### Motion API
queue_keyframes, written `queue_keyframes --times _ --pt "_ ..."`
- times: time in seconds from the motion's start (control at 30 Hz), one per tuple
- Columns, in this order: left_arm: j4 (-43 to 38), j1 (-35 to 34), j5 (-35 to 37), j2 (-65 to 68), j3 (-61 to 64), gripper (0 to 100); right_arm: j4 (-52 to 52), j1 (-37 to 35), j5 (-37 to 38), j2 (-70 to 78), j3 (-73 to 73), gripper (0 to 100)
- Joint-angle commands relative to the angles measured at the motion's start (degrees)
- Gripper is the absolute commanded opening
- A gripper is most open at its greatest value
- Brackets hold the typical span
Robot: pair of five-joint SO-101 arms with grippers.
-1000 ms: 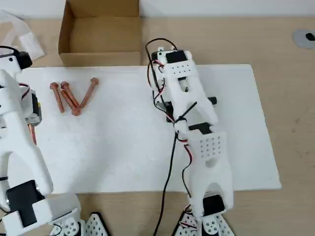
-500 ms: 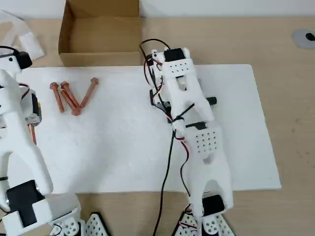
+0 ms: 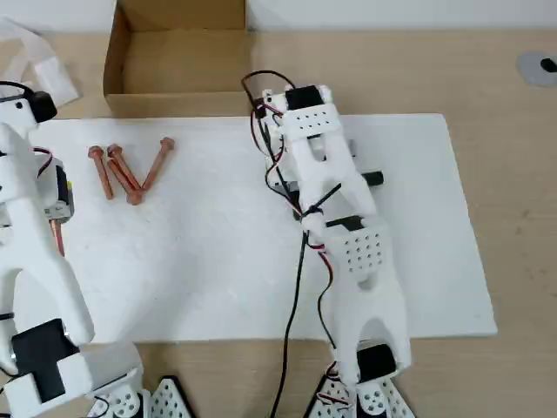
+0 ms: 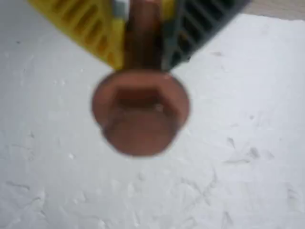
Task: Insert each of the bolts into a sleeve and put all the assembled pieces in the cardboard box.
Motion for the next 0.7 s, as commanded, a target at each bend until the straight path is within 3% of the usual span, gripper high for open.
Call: queue_keyframes --times 0.0,0.23,0.47,0.67 --pt "-0.4 1.0 -0.3 -2.9 -0.8 1 1.4 -2.1 2.2 -8.0 1.3 11.1" --pt "-0.4 1.0 -0.3 -2.9 -0.8 1 1.1 -1.9 2.5 -15.9 10.4 11.2" --pt "-0.4 1.0 -0.3 -2.9 -0.8 1 0.0 -2.0 2.6 -14.4 11.1 18.4" --pt "-0.4 1.0 -0.3 -2.9 -0.4 1 -1.6 -2.1 3.1 -10.9 11.0 18.9"
